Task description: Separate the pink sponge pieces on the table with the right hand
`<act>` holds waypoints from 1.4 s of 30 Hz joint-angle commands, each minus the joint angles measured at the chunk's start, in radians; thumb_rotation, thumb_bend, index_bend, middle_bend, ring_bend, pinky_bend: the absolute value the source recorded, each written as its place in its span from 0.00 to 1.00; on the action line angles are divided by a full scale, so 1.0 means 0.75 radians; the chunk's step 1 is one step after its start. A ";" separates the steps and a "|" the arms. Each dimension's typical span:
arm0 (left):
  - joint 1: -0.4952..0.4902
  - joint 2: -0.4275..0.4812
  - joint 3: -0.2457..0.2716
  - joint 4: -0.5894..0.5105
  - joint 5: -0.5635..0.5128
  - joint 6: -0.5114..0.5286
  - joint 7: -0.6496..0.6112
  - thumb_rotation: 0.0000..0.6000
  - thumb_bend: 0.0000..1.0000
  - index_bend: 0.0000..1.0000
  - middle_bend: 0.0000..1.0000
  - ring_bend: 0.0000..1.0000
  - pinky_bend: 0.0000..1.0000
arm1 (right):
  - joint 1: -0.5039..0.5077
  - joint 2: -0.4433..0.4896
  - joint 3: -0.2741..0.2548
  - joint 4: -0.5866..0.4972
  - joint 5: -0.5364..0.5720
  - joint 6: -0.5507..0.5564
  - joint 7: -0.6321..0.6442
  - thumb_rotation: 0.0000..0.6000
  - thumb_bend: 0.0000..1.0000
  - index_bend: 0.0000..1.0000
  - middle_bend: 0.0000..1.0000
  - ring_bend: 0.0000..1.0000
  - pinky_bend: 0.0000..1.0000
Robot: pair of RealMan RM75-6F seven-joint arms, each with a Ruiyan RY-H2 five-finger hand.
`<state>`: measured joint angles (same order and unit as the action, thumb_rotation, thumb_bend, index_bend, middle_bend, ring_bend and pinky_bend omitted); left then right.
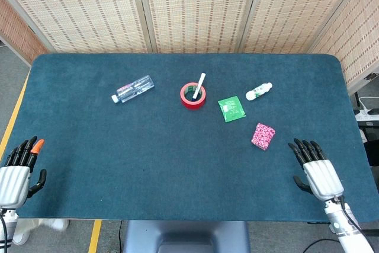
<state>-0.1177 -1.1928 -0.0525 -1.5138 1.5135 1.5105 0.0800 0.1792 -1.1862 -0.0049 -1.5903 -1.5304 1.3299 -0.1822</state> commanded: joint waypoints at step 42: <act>-0.046 -0.038 -0.010 -0.012 -0.037 -0.078 0.079 1.00 0.52 0.00 0.00 0.00 0.14 | 0.655 -0.299 -0.111 0.941 -0.351 -0.538 0.380 1.00 0.25 0.11 0.06 0.00 0.00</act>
<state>-0.1515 -1.2216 -0.0593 -1.5234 1.4864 1.4531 0.1394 0.6648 -1.4037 -0.0845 -0.8911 -1.7941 0.9313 0.0974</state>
